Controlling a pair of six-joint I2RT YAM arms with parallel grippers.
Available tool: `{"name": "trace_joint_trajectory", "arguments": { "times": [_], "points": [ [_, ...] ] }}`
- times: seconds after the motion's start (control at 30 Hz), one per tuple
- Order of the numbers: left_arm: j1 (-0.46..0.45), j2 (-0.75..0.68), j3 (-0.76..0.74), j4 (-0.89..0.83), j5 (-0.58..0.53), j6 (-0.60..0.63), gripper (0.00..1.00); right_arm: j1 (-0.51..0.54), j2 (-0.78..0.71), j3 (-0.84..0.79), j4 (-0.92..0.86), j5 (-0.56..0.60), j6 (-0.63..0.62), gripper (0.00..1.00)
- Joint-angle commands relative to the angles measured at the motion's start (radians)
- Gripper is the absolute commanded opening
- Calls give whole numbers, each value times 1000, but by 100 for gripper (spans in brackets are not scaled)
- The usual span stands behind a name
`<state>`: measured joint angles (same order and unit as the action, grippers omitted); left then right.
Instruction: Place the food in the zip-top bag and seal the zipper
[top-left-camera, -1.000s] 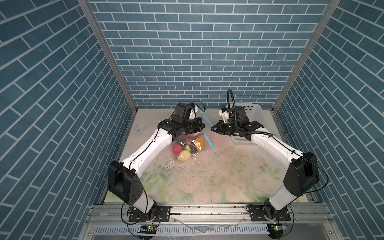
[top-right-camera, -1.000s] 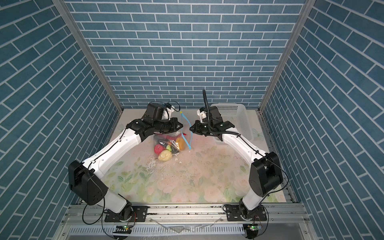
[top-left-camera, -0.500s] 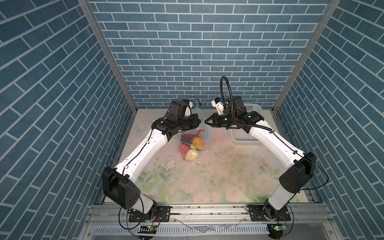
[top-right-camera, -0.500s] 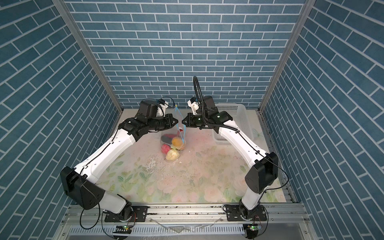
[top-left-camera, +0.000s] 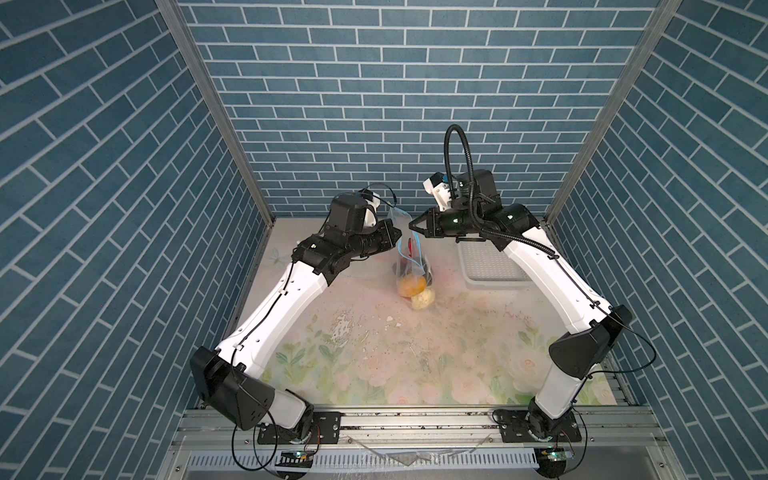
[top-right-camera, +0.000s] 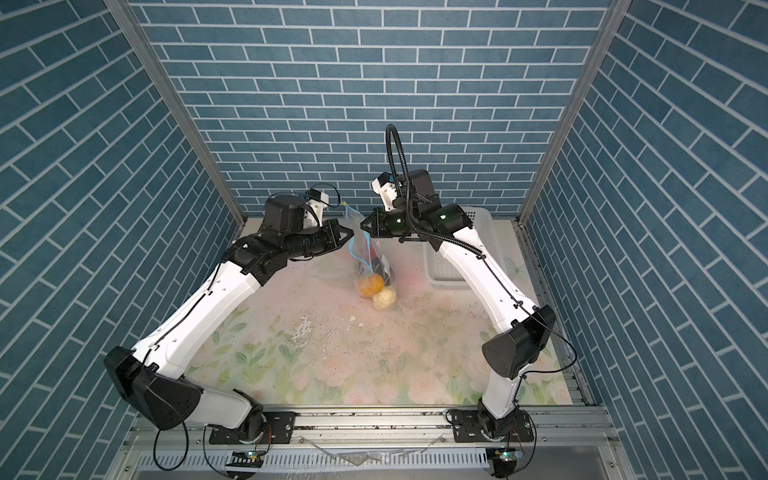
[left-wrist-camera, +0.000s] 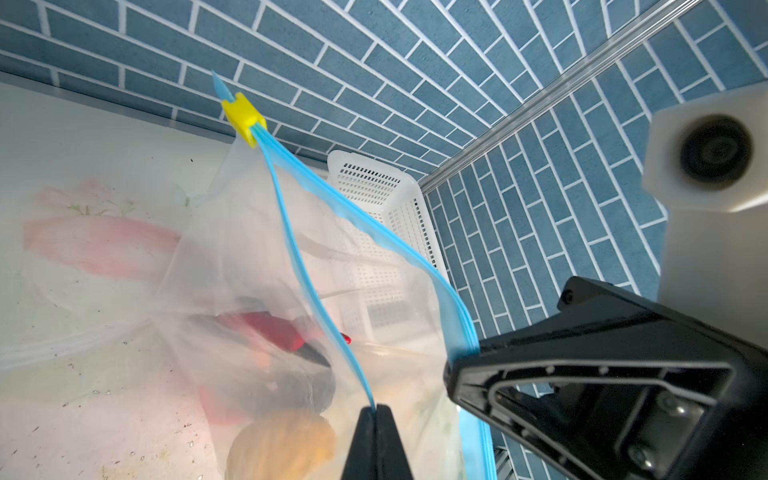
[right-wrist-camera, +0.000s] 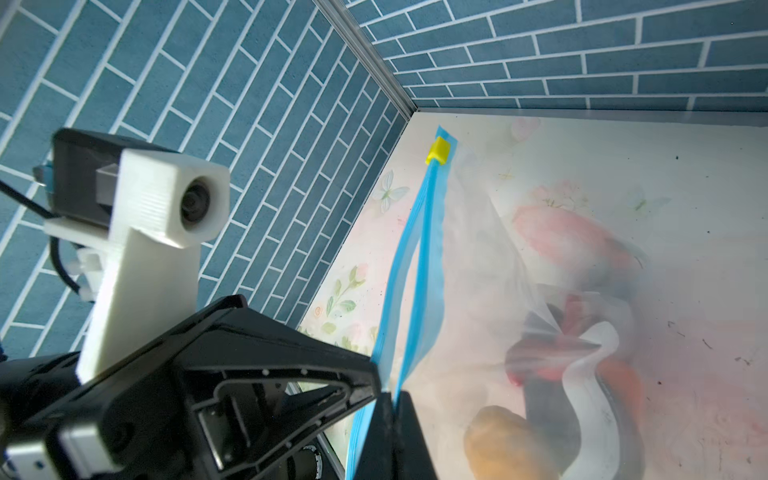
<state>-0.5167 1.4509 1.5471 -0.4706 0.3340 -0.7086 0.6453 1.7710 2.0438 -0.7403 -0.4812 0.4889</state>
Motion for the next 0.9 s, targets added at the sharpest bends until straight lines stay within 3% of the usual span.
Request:
{"name": "trace_joint_trajectory", "arguments": {
  "times": [0.0,0.87],
  "points": [
    [-20,-21,31,42,-4,-16,2,6,7,66,-28,-4,-42,0],
    [-36,-53,-134,82,-78,-16,3,7,31,-69,68,-42,-29,0]
  ]
}}
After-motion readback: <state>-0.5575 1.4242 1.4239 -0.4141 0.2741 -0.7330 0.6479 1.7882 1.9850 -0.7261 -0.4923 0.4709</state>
